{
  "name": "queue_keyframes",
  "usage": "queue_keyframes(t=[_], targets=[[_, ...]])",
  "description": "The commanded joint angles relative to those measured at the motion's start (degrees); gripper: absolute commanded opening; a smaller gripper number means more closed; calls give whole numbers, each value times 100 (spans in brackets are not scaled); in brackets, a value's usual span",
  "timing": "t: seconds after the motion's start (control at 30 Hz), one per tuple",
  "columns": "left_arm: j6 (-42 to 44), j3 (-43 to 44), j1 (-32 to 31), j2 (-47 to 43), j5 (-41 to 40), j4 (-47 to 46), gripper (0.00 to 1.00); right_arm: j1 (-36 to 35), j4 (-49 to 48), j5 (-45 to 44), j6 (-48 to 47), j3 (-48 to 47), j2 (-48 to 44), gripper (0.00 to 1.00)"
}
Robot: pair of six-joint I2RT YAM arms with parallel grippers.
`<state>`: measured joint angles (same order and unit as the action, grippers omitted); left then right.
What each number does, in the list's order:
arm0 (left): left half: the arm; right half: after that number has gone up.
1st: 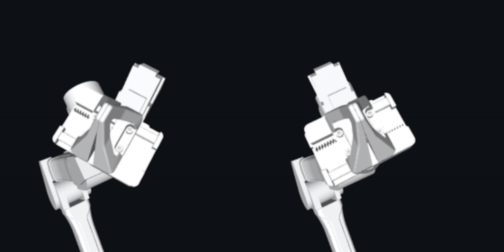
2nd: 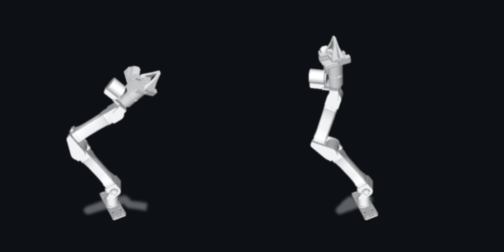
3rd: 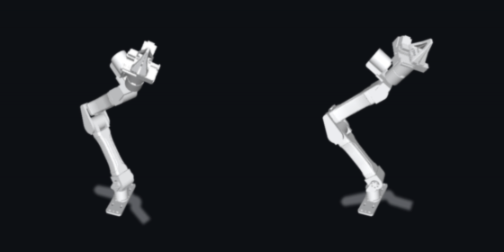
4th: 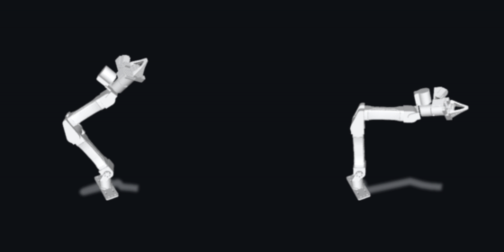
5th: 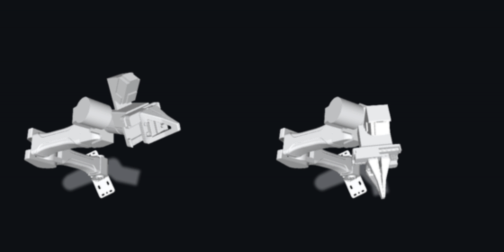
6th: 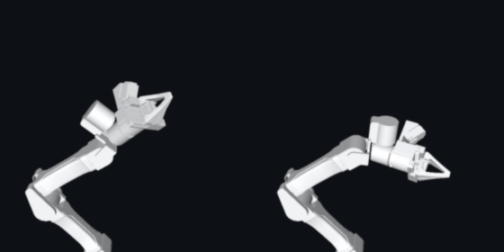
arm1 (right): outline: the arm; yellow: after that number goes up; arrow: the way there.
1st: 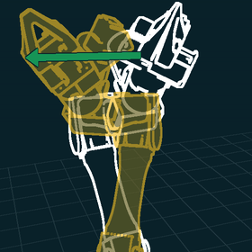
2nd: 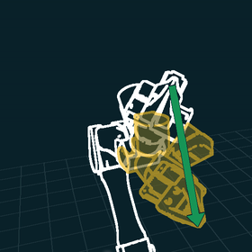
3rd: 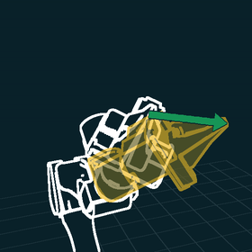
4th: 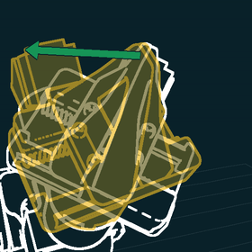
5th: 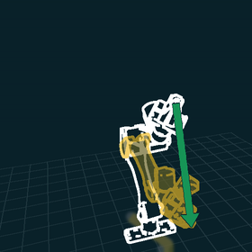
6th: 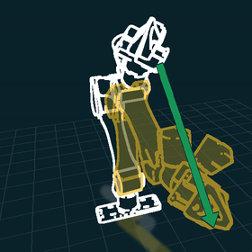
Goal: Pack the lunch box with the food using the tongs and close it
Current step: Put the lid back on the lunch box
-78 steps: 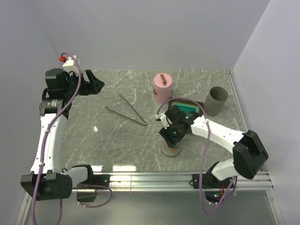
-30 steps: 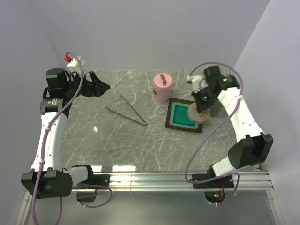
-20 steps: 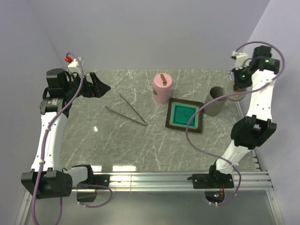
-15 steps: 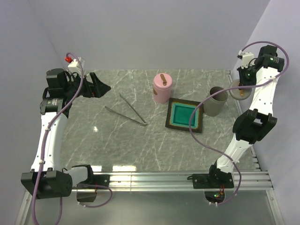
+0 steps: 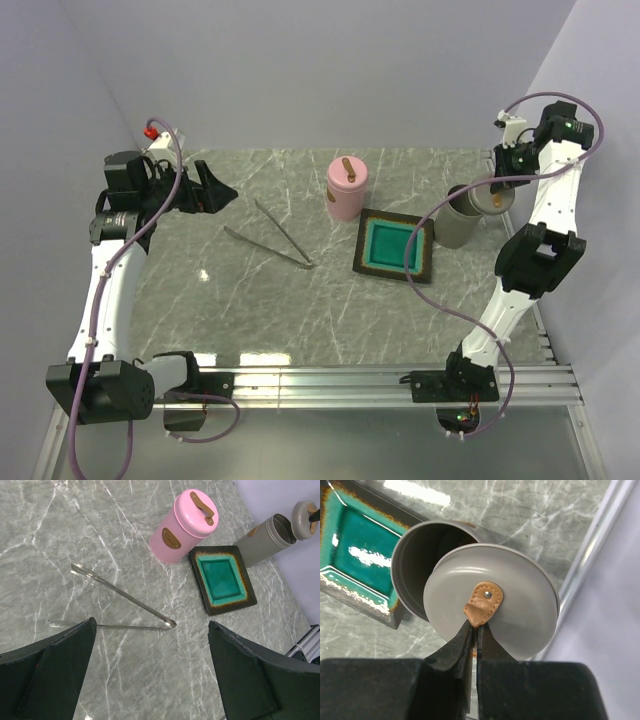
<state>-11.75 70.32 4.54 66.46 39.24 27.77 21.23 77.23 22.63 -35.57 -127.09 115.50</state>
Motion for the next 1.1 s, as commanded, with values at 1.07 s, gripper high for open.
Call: queue_keyframes(t=[1.07], targets=[[-20,-212,12,-124,127,-272,99,-647,547,127,709,-536,868,0]])
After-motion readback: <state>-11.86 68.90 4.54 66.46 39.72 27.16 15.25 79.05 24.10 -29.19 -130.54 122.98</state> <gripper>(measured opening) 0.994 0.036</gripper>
